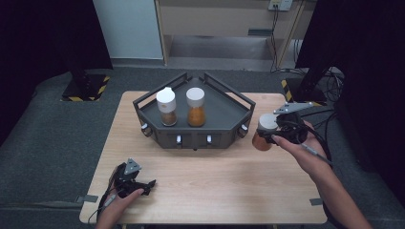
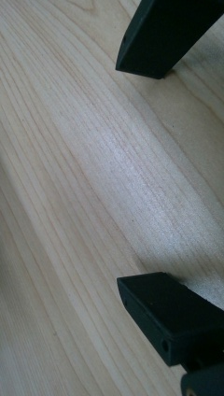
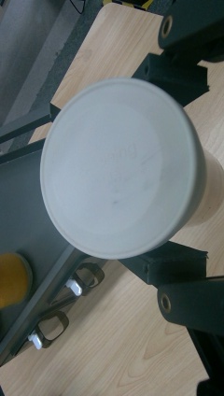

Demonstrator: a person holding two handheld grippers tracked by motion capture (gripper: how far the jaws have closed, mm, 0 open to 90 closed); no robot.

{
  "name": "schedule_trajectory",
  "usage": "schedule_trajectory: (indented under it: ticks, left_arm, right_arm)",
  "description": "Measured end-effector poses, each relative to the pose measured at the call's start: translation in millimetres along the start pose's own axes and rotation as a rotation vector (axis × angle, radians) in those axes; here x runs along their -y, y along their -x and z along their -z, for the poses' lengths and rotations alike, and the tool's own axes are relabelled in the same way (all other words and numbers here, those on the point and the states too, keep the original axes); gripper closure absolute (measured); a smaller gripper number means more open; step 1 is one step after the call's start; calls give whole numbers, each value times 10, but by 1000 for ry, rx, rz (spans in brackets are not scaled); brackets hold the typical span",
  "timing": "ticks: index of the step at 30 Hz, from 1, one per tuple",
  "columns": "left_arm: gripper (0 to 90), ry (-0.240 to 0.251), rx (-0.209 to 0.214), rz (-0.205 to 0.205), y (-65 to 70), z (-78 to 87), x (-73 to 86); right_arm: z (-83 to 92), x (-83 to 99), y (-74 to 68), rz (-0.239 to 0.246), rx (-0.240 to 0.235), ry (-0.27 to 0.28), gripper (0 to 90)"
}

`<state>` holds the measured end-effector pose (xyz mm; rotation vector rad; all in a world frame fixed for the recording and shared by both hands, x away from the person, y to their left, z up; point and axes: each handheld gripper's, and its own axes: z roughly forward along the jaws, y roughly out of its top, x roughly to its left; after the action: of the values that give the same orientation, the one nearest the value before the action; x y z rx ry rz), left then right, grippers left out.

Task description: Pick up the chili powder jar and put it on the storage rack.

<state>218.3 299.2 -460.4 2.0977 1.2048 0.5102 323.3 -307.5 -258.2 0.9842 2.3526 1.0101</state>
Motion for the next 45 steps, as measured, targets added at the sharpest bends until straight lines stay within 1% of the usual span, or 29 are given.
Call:
schedule_trajectory:
  ticks: [7, 18, 25, 30, 41, 45]
  left_arm:
    - [0, -1, 0, 0, 0, 0, -2]
    - [0, -1, 0, 0, 0, 0, -2]
    - [0, 0, 1, 0, -1, 0, -1]
    - [0, -1, 1, 0, -2, -1, -4]
    - [0, 0, 1, 0, -2, -2, -2]
    - [0, 0, 1, 0, -2, -3, -2]
  right_arm:
    - [9, -93, -21, 13, 0, -3, 341]
    - [18, -217, -4, 7, -8, 2, 341]
    - [20, -333, -16, 19, -10, 9, 340]
    - [18, -398, -25, 16, -11, 18, 341]
    - [-19, -575, -43, 29, -10, 14, 341]
    - [-44, -616, -45, 20, -16, 24, 341]
